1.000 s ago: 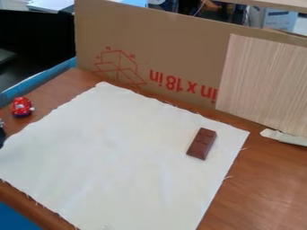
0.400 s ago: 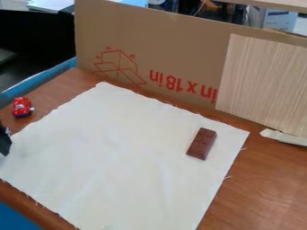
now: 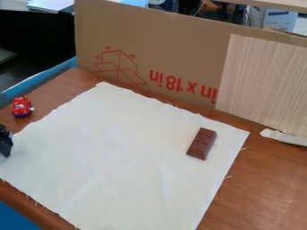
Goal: Fold the white cloth from bottom left to top right
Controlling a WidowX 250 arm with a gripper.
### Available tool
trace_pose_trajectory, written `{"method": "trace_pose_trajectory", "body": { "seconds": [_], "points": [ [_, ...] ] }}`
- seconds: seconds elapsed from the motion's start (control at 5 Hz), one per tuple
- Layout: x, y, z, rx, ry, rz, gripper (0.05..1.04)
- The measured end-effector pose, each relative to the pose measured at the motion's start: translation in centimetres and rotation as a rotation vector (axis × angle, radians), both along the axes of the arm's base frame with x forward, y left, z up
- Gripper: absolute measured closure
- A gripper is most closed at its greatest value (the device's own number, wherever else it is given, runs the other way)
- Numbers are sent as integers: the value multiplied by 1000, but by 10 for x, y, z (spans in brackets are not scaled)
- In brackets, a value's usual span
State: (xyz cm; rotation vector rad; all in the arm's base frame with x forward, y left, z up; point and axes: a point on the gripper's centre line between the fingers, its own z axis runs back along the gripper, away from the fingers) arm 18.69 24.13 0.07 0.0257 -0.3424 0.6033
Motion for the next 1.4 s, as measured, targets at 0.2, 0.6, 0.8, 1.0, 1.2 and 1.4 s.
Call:
{"method": "trace_pose_trajectory", "body": {
  "seconds": [0.2,0.6,0.8,1.0,1.2,1.4],
  "points": [
    [-1,0,-1,-5,4,0,426],
    [-5,-17,4,-132,32,-36,931],
    [-1,-14,22,-153,35,-18,1017],
    [8,-22,42,-206,66,-15,1025],
    [17,-46,64,-252,96,-24,1025],
    [28,-83,89,-270,91,-46,1025]
  ]
}}
